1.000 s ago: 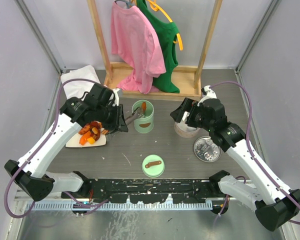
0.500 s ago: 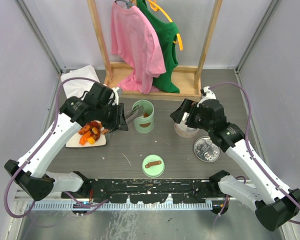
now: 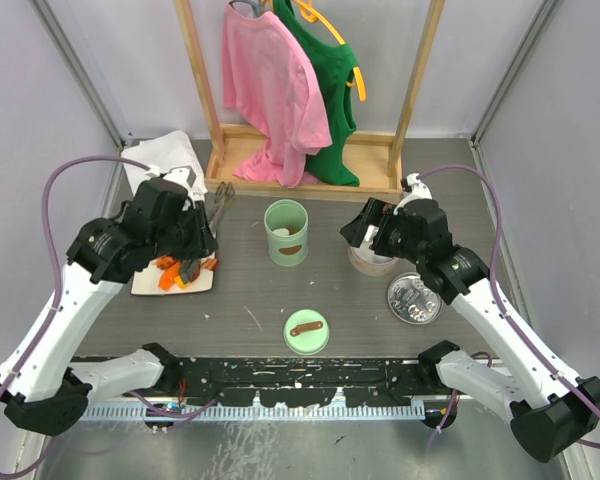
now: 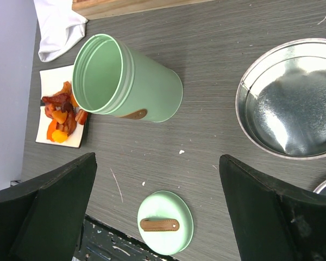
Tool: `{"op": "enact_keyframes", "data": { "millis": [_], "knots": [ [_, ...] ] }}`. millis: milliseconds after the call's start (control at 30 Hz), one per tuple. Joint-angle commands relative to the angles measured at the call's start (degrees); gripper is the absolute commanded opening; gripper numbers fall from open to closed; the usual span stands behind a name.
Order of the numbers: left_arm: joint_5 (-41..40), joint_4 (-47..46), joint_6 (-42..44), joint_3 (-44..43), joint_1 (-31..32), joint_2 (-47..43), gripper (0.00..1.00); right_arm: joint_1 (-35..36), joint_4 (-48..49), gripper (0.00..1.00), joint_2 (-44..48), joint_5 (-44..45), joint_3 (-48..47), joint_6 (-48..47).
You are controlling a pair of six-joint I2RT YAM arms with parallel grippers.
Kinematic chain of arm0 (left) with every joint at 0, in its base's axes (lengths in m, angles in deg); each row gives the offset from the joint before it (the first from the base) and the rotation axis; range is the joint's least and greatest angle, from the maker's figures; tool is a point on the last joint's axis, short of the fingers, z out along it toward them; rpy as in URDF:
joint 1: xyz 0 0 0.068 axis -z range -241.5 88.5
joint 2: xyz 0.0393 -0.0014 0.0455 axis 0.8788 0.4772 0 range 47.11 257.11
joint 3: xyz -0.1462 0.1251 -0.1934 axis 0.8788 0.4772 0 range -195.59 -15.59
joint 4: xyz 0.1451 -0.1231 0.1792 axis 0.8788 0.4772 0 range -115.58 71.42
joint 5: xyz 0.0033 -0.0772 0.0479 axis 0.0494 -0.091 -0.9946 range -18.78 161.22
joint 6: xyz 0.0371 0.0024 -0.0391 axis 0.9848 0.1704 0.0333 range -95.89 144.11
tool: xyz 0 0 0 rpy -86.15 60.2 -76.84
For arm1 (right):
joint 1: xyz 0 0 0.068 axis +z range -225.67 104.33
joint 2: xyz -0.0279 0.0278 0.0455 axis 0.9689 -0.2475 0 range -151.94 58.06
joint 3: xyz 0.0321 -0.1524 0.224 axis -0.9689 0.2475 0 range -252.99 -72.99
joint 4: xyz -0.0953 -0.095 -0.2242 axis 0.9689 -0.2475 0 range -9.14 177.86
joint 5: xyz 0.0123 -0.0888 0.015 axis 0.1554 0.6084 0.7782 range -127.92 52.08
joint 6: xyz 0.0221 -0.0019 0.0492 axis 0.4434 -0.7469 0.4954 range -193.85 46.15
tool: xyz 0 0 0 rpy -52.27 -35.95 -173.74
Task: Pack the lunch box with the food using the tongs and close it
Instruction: Place the fake food in the packing box, then pick up the fake food from the plate.
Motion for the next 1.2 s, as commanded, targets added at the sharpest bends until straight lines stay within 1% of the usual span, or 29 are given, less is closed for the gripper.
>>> {"op": "enact_keyframes", "data": {
  "millis": [0, 100, 133, 167, 233, 300, 333, 400, 467, 667, 767, 900, 967, 1167],
  "knots": [
    [-9.5, 5.5, -0.9, 0.3, -2.3, -1.8, 0.32, -0.2, 3.3, 1.00, 0.2, -0.2, -1.1, 0.1],
    [-10.2, 9.7, 1.5, 0.0, -7.3, -1.9, 0.35, -0.2, 3.3, 1.00, 0.1, -0.2, -1.2, -0.1],
    [-10.1, 11.1, 2.5, -0.1, -10.3, -1.8, 0.35, -0.2, 3.3, 1.00, 0.0, -0.3, -1.2, -0.3],
    [-9.8, 12.1, 3.7, 0.1, -14.7, -1.6, 0.36, -0.2, 3.3, 1.00, 0.0, -0.3, -1.3, -0.5],
    [-7.4, 13.3, 6.4, 0.9, -21.6, -1.2, 0.36, -0.2, 3.3, 1.00, 0.0, -0.3, -1.4, -0.8],
    [-3.2, 13.7, 9.3, 1.9, -27.8, -0.4, 0.36, -0.2, 3.3, 1.00, -0.1, -0.3, -1.4, -1.2],
    [-1.9, 14.1, 10.2, 2.2, -30.0, 0.5, 0.36, -0.2, 3.4, 1.00, -0.2, -0.3, -1.6, -1.3],
    [-0.9, 14.7, 11.8, 2.5, -32.3, 1.9, 0.36, -0.2, 3.3, 1.00, -0.2, -0.4, -1.8, -1.6],
    [-1.0, 15.2, 12.9, 2.6, -33.6, 3.6, 0.37, -0.2, 3.3, 1.00, 0.0, -0.3, -1.9, -1.8],
    [-0.7, 14.5, 13.2, 2.7, -34.1, 9.1, 0.37, -0.2, 3.1, 1.00, 0.3, 0.3, -1.8, -3.3],
    [-1.2, 12.6, 13.2, 3.1, -34.4, 11.3, 0.37, -0.2, 2.6, 1.00, 0.3, 1.0, -2.3, -4.5],
    [-4.0, 13.4, 13.6, 1.6, -34.5, 15.7, 0.36, -0.2, 2.2, 1.00, 0.1, 1.1, -3.0, -6.1],
    [-5.9, 12.7, 13.5, 1.9, -34.5, 16.3, 0.36, -0.2, 1.7, 1.00, -0.2, 1.2, -3.3, -7.2],
    [-8.2, 12.0, 13.6, 2.8, -34.7, 18.6, 0.36, -0.2, 1.7, 1.00, -2.1, 1.2, -4.2, -8.6]
  ]
}}
